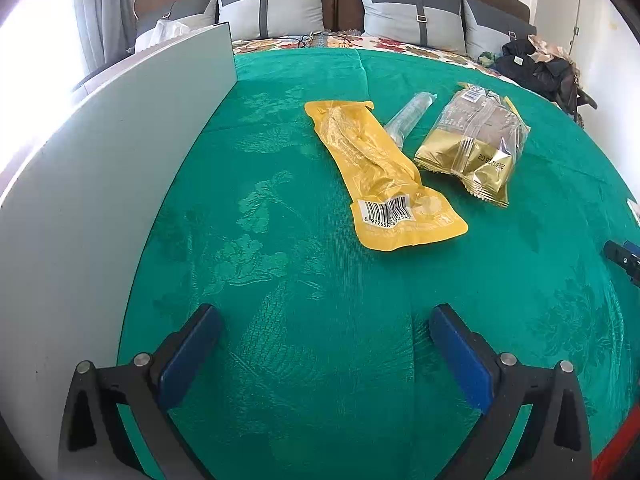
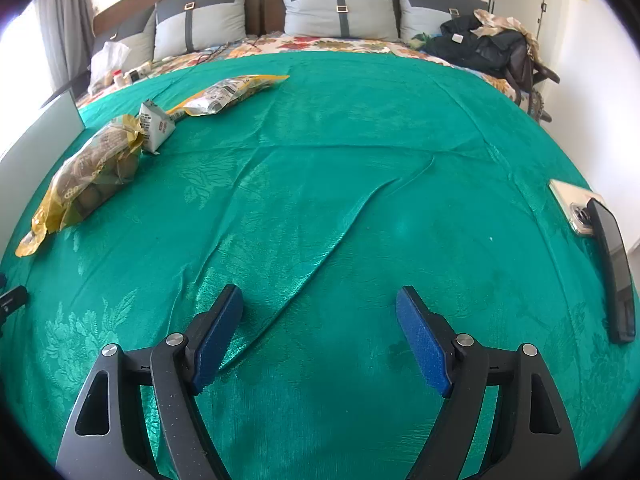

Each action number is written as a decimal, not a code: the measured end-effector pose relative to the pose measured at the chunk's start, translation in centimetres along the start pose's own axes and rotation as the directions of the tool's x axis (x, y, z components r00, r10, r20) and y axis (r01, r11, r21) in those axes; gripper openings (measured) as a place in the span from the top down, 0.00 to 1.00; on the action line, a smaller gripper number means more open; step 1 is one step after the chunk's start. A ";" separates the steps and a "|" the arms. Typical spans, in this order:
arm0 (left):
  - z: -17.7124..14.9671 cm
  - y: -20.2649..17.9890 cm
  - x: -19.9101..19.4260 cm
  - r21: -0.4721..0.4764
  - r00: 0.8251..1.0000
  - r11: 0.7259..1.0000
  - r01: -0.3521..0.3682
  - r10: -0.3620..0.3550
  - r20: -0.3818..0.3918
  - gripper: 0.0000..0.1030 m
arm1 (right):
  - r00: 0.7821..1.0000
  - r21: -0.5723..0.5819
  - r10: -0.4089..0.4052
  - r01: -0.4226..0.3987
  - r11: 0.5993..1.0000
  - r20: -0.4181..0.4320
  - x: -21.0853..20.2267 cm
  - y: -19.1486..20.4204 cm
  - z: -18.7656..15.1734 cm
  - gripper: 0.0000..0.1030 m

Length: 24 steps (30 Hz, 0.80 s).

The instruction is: Organize snacks

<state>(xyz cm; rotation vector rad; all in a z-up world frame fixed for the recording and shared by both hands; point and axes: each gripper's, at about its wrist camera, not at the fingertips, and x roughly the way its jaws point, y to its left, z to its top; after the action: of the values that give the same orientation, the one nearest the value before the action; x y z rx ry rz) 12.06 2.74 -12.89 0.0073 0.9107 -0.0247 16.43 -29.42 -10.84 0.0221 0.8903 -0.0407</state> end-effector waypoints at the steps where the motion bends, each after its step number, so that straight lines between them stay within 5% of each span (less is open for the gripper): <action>1: 0.0 0.0 0.0 0.000 1.000 1.000 0.000 0.000 0.001 0.00 | 1.000 0.001 0.000 0.000 1.000 0.000 0.0 -0.2 -0.1 0.20; 24: -0.1 0.1 -0.2 0.003 1.000 1.000 0.006 -0.006 0.004 0.00 | 1.000 0.004 -0.003 0.003 1.000 -0.002 0.0 -0.4 -0.1 0.19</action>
<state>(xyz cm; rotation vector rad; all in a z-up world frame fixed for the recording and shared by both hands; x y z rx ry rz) 11.87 2.84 -12.82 0.0077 0.9068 -0.0317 16.35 -29.83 -10.90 0.0251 0.8927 -0.0451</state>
